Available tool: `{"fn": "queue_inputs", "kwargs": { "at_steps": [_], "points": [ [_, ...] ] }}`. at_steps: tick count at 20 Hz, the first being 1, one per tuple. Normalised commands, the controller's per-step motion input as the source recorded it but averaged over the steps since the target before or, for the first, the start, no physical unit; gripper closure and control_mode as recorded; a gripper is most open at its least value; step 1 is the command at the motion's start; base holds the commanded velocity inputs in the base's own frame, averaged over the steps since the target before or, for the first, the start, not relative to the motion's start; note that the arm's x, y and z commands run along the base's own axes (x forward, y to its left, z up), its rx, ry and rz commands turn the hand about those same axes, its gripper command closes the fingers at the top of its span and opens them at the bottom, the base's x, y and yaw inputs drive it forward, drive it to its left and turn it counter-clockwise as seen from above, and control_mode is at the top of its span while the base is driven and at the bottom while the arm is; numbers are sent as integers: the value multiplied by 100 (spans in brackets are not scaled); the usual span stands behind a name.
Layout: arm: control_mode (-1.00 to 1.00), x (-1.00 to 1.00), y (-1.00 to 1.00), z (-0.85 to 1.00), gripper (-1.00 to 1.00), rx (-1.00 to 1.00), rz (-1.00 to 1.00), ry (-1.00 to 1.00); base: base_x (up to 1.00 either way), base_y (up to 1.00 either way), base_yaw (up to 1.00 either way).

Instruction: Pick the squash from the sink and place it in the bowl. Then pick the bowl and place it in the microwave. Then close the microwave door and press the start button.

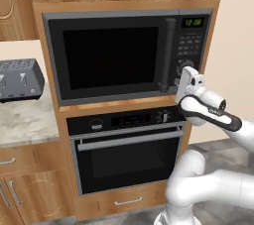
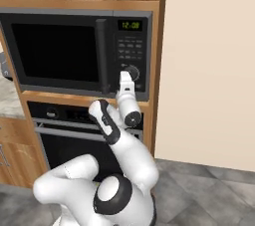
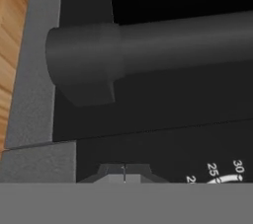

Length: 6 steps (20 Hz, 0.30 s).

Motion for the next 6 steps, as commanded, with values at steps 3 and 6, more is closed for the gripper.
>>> {"fn": "queue_inputs", "kwargs": {
  "at_steps": [3, 6],
  "points": [
    [-100, 17, -7, 0, 100, 0, 0, 0, 0, 0, 0],
    [-100, 3, -5, 0, 100, 0, 0, 0, 0, 0, 0]
  ]
}}
